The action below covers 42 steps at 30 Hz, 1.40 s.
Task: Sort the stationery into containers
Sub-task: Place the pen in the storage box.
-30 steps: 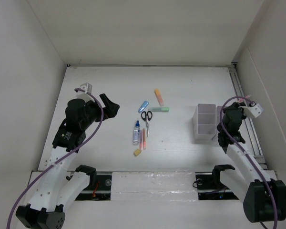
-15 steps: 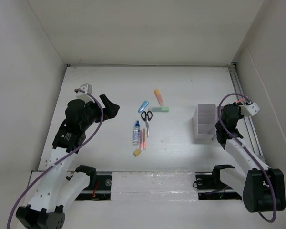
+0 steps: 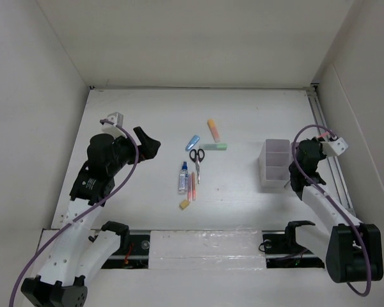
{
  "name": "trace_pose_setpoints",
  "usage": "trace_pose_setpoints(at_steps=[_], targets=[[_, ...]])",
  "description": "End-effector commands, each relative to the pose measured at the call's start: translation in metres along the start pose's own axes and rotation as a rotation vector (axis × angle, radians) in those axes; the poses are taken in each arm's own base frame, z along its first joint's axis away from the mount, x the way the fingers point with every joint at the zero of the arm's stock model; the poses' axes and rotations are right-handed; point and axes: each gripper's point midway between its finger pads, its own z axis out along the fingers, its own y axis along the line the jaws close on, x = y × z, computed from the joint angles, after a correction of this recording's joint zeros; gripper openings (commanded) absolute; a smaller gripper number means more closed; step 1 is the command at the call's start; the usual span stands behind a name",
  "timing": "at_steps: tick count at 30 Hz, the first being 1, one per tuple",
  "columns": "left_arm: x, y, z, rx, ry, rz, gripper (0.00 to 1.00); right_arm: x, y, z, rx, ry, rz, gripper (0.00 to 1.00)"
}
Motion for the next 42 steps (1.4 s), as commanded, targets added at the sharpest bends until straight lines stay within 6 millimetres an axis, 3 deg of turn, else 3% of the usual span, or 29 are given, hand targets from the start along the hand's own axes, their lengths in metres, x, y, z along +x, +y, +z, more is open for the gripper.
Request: trace_pose_setpoints(at_steps=[1,6,16,24,28,32,34,35,36,38,39,40,42], targets=[[-0.006,-0.006,-0.004,0.028,-0.03,0.021,1.0,-0.008,0.012,0.002,-0.007,-0.012,0.031,0.11],[-0.006,-0.006,-0.004,0.028,-0.03,0.021,1.0,-0.007,0.015,0.0,-0.011,-0.002,0.042,0.11],[-0.006,-0.006,-0.004,0.028,-0.03,0.021,1.0,0.0,0.01,-0.002,0.007,0.021,0.028,0.24],[-0.006,-0.006,-0.004,0.028,-0.03,0.021,1.0,-0.008,0.015,-0.007,-0.009,0.014,0.041,0.33],[-0.007,-0.007,-0.006,0.033,-0.038,0.023,1.0,-0.026,0.026,-0.017,-0.062,-0.005,0.076,0.34],[-0.01,-0.002,-0.005,0.004,-0.054,0.022,1.0,-0.032,0.064,-0.045,-0.253,0.058,0.075,0.4],[-0.011,0.006,-0.005,-0.041,-0.062,0.01,1.0,-0.045,0.086,-0.059,-0.335,0.072,0.079,0.43],[-0.012,0.011,-0.004,-0.076,-0.06,-0.008,1.0,-0.046,0.094,-0.065,-0.364,0.088,0.061,0.49],[-0.012,0.023,-0.001,-0.14,-0.066,-0.019,1.0,-0.051,0.117,-0.082,-0.46,0.132,0.042,0.54],[-0.015,0.032,0.001,-0.206,-0.072,-0.044,1.0,-0.039,0.141,-0.097,-0.555,0.197,-0.072,0.71],[-0.015,0.041,0.002,-0.254,-0.078,-0.053,1.0,-0.019,0.155,-0.118,-0.647,0.289,-0.159,0.99],[-0.017,0.044,0.0,-0.273,-0.083,-0.052,1.0,-0.034,0.177,-0.128,-0.696,0.298,-0.177,0.99],[-0.02,0.052,-0.001,-0.324,-0.101,-0.073,1.0,0.002,0.188,-0.137,-0.726,0.421,-0.307,0.99]])
